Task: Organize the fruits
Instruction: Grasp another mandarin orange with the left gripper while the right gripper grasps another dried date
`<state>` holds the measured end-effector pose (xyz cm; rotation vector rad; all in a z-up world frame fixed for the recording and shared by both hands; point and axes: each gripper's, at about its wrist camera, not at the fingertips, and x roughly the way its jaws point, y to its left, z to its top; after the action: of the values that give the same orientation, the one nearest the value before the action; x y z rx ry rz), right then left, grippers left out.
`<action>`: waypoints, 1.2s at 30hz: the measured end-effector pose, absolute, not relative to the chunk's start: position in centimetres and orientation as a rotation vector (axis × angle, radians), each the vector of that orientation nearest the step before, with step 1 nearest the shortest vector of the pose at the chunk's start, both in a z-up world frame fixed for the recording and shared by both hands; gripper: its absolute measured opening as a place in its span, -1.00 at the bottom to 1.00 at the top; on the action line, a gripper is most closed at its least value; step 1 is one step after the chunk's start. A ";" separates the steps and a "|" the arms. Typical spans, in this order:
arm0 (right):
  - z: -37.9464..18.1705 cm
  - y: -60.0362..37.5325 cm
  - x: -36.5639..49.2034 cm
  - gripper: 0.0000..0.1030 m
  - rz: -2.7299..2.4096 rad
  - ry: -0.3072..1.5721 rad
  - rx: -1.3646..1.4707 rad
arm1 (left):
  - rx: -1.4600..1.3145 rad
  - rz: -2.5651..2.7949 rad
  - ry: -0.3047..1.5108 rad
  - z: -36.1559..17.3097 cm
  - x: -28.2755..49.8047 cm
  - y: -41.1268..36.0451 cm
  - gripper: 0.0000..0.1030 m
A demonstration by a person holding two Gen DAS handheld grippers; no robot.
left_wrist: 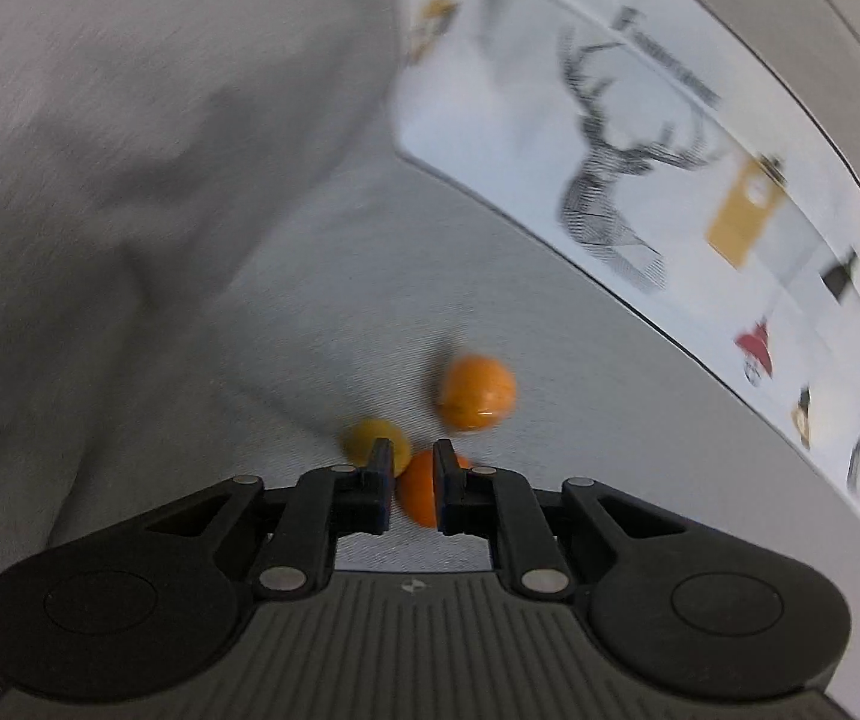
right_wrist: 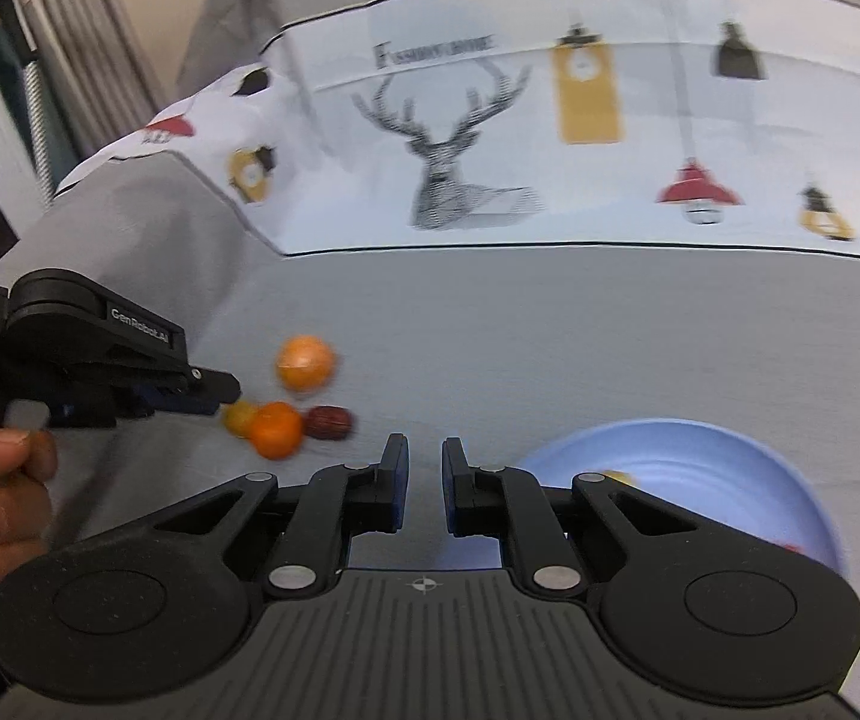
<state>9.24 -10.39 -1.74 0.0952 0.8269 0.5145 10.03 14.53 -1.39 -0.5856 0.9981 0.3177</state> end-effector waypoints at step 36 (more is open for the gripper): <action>-6.7 -2.4 15.4 -0.34 0.626 0.919 0.008 | -0.637 0.377 1.120 -3.4 9.4 15.5 -0.33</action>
<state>15.37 -2.37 -6.75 0.0083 0.9193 0.6261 9.37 15.54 -3.38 -0.6369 1.1204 0.3768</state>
